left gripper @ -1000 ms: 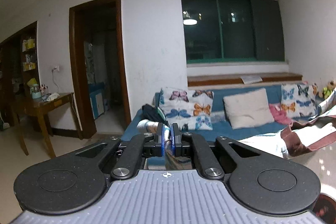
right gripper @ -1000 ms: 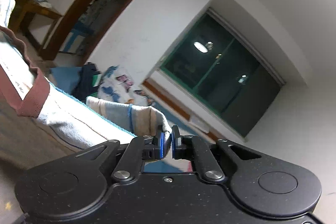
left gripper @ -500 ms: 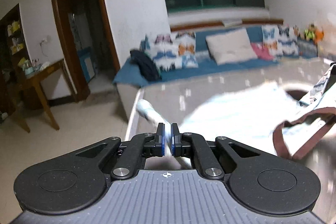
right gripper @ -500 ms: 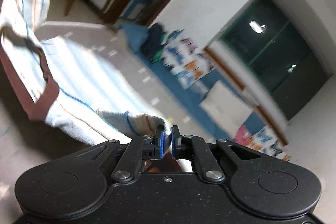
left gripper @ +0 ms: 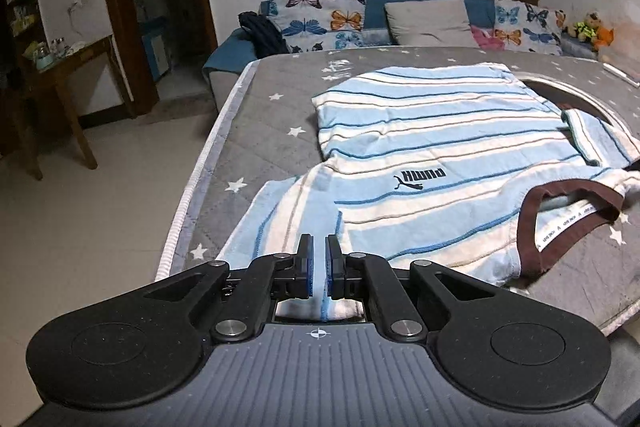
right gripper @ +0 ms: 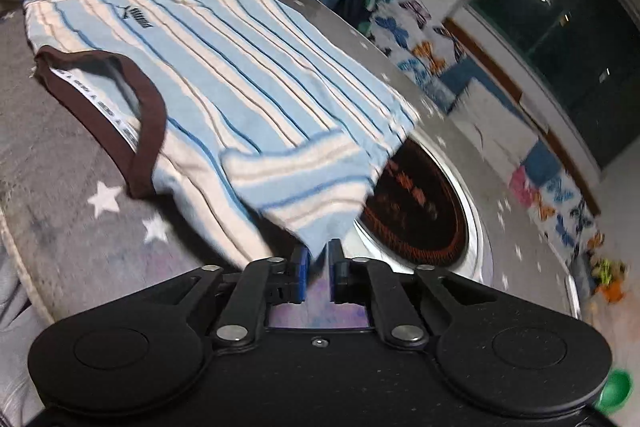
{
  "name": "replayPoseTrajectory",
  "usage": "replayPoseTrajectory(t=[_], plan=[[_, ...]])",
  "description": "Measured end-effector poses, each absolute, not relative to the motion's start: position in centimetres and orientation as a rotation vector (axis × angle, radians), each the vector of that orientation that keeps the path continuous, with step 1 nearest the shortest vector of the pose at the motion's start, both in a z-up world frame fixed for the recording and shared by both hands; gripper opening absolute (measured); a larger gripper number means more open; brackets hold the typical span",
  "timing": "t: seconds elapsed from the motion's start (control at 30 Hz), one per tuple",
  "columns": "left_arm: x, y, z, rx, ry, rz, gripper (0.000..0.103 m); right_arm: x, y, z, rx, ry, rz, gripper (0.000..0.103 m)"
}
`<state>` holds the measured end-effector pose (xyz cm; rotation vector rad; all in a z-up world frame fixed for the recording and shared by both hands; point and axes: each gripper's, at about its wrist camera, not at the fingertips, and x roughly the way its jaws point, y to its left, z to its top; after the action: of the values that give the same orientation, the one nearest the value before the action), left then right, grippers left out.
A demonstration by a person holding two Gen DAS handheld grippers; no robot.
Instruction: Fold clothes
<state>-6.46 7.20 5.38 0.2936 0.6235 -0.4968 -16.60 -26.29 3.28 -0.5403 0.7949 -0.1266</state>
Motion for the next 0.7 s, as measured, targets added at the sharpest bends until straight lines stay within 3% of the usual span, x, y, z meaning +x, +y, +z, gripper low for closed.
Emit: replayPoseTrajectory(t=[0.37, 0.7], plan=[[-7.2, 4.2, 4.7, 0.321, 0.625, -0.595, 0.009, -15.6, -23.6, 3.1, -0.506, 0.741, 0.03, 0.024], [-7.4, 3.4, 3.5, 0.324, 0.63, -0.617, 0.02, -11.9, -23.8, 0.6, -0.363, 0.81, 0.115, 0.022]])
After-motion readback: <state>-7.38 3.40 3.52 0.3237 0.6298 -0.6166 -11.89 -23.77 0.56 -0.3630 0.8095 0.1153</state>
